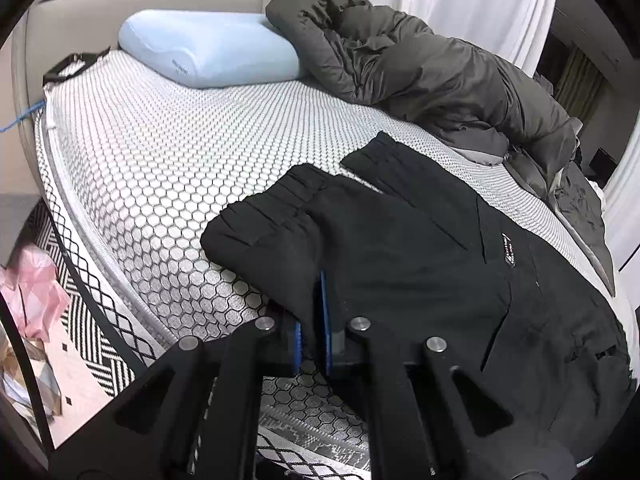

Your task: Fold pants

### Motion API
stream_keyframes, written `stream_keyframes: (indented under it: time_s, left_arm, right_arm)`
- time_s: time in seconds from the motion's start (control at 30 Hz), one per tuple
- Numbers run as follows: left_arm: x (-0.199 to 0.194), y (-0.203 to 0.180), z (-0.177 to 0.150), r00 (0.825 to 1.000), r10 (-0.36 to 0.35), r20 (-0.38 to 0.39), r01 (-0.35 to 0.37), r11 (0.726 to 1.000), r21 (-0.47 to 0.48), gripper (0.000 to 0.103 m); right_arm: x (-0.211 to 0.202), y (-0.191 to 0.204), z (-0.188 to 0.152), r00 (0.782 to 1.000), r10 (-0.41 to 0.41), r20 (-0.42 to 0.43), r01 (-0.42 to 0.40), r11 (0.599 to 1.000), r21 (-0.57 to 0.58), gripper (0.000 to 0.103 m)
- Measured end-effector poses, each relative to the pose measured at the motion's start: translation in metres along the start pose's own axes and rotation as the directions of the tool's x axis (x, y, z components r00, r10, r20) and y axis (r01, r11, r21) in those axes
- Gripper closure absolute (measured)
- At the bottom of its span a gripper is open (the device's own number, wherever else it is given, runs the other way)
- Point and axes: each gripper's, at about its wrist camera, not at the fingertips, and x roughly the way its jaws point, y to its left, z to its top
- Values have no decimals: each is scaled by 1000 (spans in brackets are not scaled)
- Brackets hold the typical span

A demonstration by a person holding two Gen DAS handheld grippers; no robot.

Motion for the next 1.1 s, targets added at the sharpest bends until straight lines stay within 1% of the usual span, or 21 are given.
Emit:
stream_keyframes:
  time_s: [0.03, 0.1, 0.2, 0.27, 0.33, 0.37, 0.4, 0.43, 0.47, 0.53, 0.57, 0.6, 0.63, 0.67, 0.77, 0.87, 0.93, 0.97, 1.0, 1.03, 1.1]
  left_arm:
    - [-1, 0, 0, 1000, 2, 1, -2, 1000, 3, 99]
    - [2, 2, 0, 1000, -1, -6, 1, 1000, 2, 99]
    - [11, 5, -2, 1000, 0, -29, -1, 1000, -6, 98]
    - [11, 4, -4, 1000, 6, -29, -6, 1000, -4, 98]
    - [6, 0, -3, 1000, 19, -21, -18, 1000, 14, 98]
    - [2, -1, -1, 999, 27, -20, -27, 999, 22, 98]
    - [-2, -3, 0, 999, 31, -15, -30, 999, 33, 92]
    - [-10, -6, 3, 999, 34, -3, -34, 998, 52, 81]
    - [-18, -10, 6, 999, 29, 14, -30, 997, 70, 75]
    - [-35, -22, 11, 999, 2, 51, -8, 994, 106, 38]
    - [-44, -31, 13, 997, -16, 77, 5, 991, 131, 29]
    - [-51, -39, 16, 995, -35, 94, 20, 988, 153, 14]
    - [-59, -52, 19, 992, -66, 109, 46, 983, 180, 3]
    - [-64, -64, 21, 988, -103, 115, 78, 976, 202, 1]
    - [-73, -107, 25, 966, -231, 114, 192, 942, 275, 1]
    - [-70, -151, 25, 946, -306, 104, 261, 913, 313, 1]
    - [-59, -183, 20, 933, -353, 67, 317, 897, 308, 1]
    - [-52, -197, 16, 925, -376, 44, 347, 888, 302, 1]
    - [-42, -213, 13, 913, -407, 8, 386, 872, 301, 1]
    - [-32, -228, 9, 906, -422, -21, 408, 861, 304, 1]
    - [-13, -255, 0, 899, -434, -56, 427, 842, 330, 1]
  right_arm:
    - [-7, 0, 0, 999, 22, 30, -22, 1000, 12, 85]
    - [-9, -7, 1, 999, 21, 37, -22, 999, 30, 86]
    - [5, -16, 1, 999, -46, -28, 48, 997, 56, 86]
    - [10, -11, -1, 995, -88, -52, 89, 996, 23, 86]
    - [8, -1, 1, 992, -119, -29, 119, 993, -25, 81]
    - [2, 5, 1, 991, -133, -2, 132, 990, -49, 70]
    - [-5, 5, 2, 989, -148, 26, 149, 987, -56, 51]
    - [-12, 8, 3, 985, -158, 62, 162, 985, -59, 44]
    - [-20, 11, 6, 986, -139, 91, 145, 987, -66, 40]
    - [-28, 17, 13, 990, -104, 98, 113, 989, -97, 40]
    - [-29, 24, 17, 992, -84, 98, 96, 988, -122, 38]
    - [-30, 31, 22, 994, -57, 91, 71, 986, -153, 32]
    - [-28, 39, 28, 996, -32, 78, 46, 982, -185, 28]
    - [-25, 46, 32, 998, -17, 65, 30, 977, -212, 23]
    - [-6, 76, 50, 1000, 19, 2, -18, 952, -306, 20]
    - [19, 96, 67, 997, 40, -65, -60, 939, -339, 19]
    - [41, 109, 80, 993, 53, -105, -86, 935, -344, 19]
    - [56, 114, 89, 991, 39, -131, -83, 933, -349, 19]
    - [64, 118, 94, 990, 25, -140, -74, 932, -354, 19]
    - [79, 123, 103, 988, 13, -152, -67, 929, -363, 19]
    - [108, 130, 119, 984, -13, -178, -53, 930, -364, 19]
